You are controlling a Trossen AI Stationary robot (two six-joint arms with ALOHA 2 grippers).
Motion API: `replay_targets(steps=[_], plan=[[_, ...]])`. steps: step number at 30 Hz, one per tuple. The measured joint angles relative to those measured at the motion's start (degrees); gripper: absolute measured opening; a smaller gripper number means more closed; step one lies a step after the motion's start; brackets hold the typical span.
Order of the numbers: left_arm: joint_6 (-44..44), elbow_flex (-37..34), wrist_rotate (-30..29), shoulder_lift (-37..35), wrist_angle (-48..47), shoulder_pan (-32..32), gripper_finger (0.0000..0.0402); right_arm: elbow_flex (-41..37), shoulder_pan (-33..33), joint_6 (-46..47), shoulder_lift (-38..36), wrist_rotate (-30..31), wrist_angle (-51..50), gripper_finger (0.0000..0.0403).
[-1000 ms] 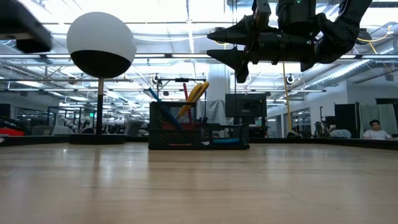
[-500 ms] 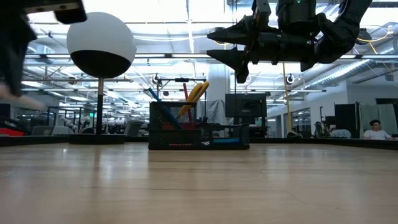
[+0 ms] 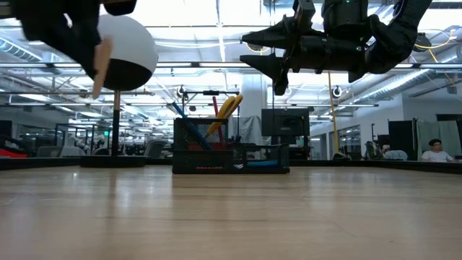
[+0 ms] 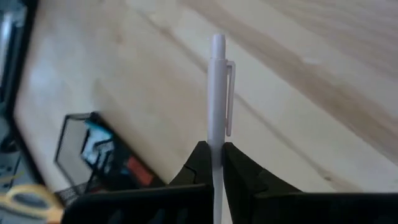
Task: Pick and place office supplies into organizer
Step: Put the light pink pen into the desk organizer
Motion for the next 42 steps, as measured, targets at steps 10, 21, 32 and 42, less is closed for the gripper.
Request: replay_targets(steps=[10, 21, 32, 42], plan=[[-0.57, 0.00, -6.07, -5.75, 5.69, 6.41, 0.0005, 0.00, 0.82, 0.17, 0.00, 0.00, 0.82, 0.0187], [-0.87, 0.00, -6.26, -11.20, 14.30, 17.07, 0.0002, 0.00, 2.05, 0.26, 0.00, -0.02, 2.58, 0.0187], [-0.93, -0.62, 2.75, -11.65, 25.08, 28.93, 0.0000, 0.00, 2.25, 0.42, 0.00, 0.04, 2.60, 0.0187], [-2.34, -11.77, 10.55, -12.04, 47.33, 38.54, 0.0000, 0.00, 2.25, 0.38, 0.00, 0.02, 2.58, 0.0187]])
